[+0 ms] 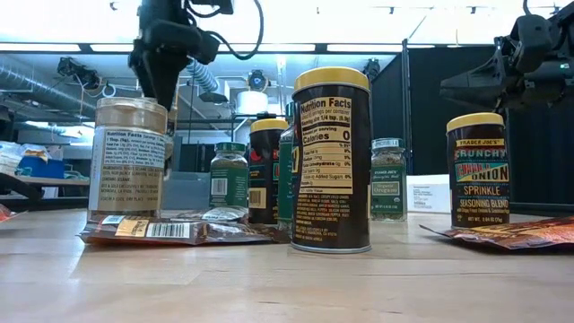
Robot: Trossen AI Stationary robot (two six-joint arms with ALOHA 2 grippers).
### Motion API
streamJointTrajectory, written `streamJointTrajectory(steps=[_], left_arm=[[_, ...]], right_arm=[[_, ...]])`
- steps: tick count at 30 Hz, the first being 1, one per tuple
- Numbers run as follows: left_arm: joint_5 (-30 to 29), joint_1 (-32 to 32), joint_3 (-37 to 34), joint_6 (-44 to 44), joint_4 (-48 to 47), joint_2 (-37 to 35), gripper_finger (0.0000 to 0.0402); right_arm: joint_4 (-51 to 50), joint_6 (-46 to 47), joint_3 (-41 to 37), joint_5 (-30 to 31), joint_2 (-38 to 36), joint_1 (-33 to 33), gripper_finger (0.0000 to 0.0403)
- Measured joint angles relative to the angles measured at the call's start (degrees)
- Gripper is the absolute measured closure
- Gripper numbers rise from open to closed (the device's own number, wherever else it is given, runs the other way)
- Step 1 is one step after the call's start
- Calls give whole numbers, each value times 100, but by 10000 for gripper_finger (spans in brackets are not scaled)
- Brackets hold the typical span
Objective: Sort spices by type
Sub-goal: Put the gold seasoning bottle into the top black bin
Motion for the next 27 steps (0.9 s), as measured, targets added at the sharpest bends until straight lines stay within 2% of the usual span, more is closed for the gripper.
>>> streamJointTrajectory(steps=[12, 21, 27], left_arm=[[-509, 1999, 813, 349, -423, -12, 135], [-577, 3482, 805, 835, -155, 23, 135], [-306, 4086, 397, 1017, 258, 21, 135]], right_arm=[[-7, -1, 0, 7, -2, 1, 311], [-19, -2, 0, 4, -2, 1, 311], [-22, -2, 0, 2, -2, 2, 311]])
